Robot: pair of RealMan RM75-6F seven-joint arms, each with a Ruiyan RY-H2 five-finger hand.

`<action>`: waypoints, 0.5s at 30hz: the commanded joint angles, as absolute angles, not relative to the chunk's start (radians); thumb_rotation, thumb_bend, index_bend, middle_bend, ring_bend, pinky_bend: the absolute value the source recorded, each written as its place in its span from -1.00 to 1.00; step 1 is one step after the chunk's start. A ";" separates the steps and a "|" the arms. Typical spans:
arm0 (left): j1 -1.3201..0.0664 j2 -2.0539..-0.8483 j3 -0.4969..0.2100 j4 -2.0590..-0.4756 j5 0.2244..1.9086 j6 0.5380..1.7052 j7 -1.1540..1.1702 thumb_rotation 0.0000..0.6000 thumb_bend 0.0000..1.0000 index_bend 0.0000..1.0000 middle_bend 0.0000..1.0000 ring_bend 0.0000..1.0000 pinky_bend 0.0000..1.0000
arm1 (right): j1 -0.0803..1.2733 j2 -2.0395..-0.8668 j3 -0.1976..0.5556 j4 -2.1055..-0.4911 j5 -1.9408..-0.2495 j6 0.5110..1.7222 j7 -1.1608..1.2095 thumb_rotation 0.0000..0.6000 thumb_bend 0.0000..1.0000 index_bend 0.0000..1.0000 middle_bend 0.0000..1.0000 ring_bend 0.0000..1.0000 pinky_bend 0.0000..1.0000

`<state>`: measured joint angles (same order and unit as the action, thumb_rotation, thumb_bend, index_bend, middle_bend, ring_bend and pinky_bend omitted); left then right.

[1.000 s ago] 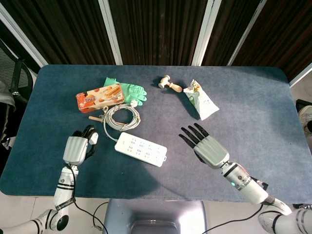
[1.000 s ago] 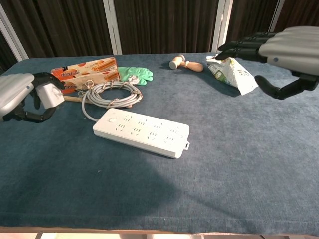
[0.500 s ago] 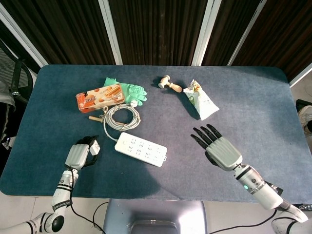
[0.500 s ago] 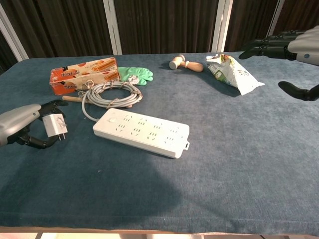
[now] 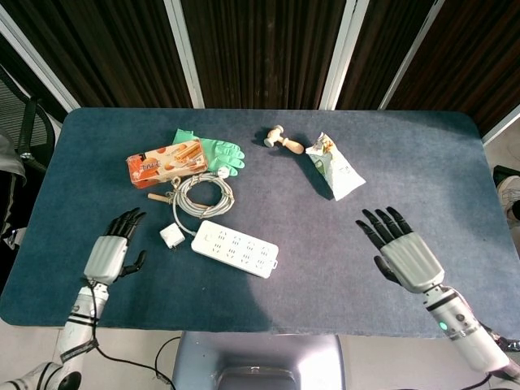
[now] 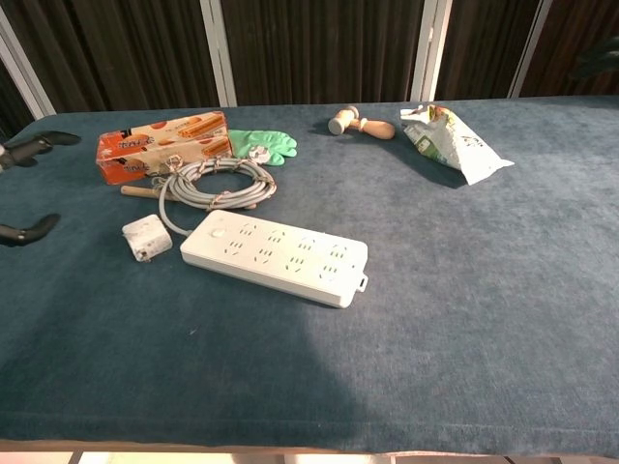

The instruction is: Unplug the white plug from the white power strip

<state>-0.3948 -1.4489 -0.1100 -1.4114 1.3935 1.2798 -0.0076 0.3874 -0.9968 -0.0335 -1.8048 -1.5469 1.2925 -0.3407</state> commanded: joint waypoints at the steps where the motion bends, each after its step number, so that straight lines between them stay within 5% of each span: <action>1: -0.262 -1.268 -0.025 -1.569 1.464 1.429 0.047 1.00 -0.08 -1.00 -1.00 -1.00 -0.83 | 0.231 -0.963 -0.070 -1.821 -1.505 1.471 -0.334 1.00 -0.21 -1.00 -1.00 -1.00 -0.99; 6: -0.111 -1.232 0.040 -1.560 1.482 1.597 0.064 1.00 -0.07 -1.00 -1.00 -1.00 -0.86 | 0.095 -1.032 -0.070 -1.670 -1.442 1.594 -0.165 1.00 -0.39 -1.00 -1.00 -1.00 -1.00; 15: -0.121 -1.199 0.054 -1.570 1.497 1.518 0.070 1.00 -0.07 -1.00 -1.00 -1.00 -0.88 | 0.049 -1.054 -0.049 -1.603 -1.520 1.667 -0.116 1.00 -0.48 -1.00 -1.00 -1.00 -1.00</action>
<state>-0.1158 -1.2117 0.0480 -1.5596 1.5032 1.5381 0.0714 0.0720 -1.0397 -0.0534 -1.6356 -1.4922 1.6810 -0.1363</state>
